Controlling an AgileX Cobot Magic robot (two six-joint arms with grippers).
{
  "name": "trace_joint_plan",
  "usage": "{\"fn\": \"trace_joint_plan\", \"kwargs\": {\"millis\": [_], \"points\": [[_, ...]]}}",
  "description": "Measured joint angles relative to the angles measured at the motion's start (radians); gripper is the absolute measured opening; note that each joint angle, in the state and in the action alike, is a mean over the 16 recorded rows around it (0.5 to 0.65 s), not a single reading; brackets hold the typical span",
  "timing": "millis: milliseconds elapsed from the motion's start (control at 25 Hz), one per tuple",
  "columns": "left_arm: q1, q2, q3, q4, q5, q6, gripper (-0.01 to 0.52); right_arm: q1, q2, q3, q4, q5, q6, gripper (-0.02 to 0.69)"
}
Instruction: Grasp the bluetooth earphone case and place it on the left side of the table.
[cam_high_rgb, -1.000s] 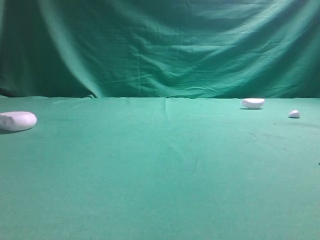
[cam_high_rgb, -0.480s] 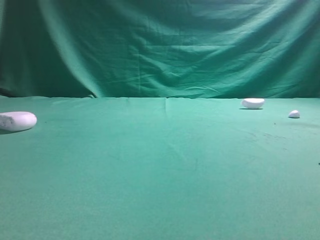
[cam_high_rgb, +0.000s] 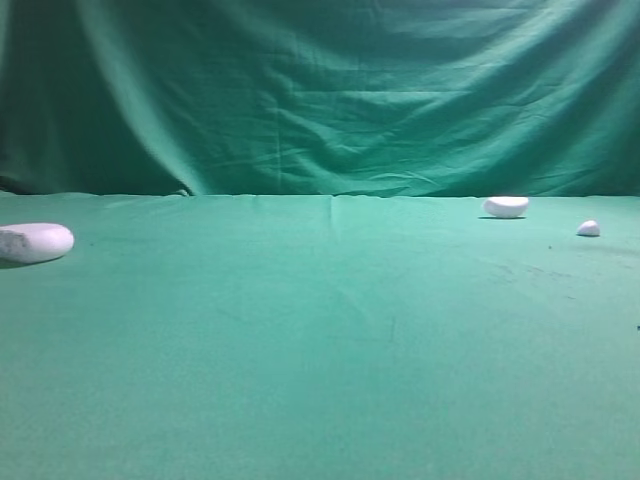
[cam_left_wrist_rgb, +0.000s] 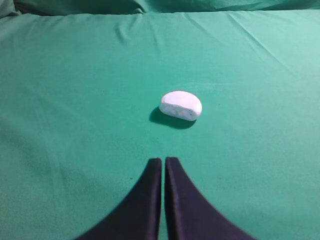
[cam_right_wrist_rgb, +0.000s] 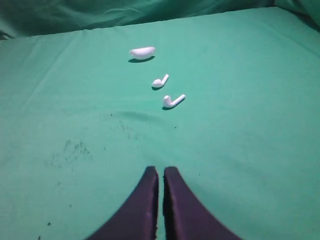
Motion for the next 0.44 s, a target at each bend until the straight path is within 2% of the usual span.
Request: {"fn": "trace_joint_plan", "kwargs": {"millis": [440], "points": [[0.000,0.000,0.000,0.000,0.000,0.000,0.000,0.000,0.000,0.003,0.004,-0.010,0.000,0.000]]}}
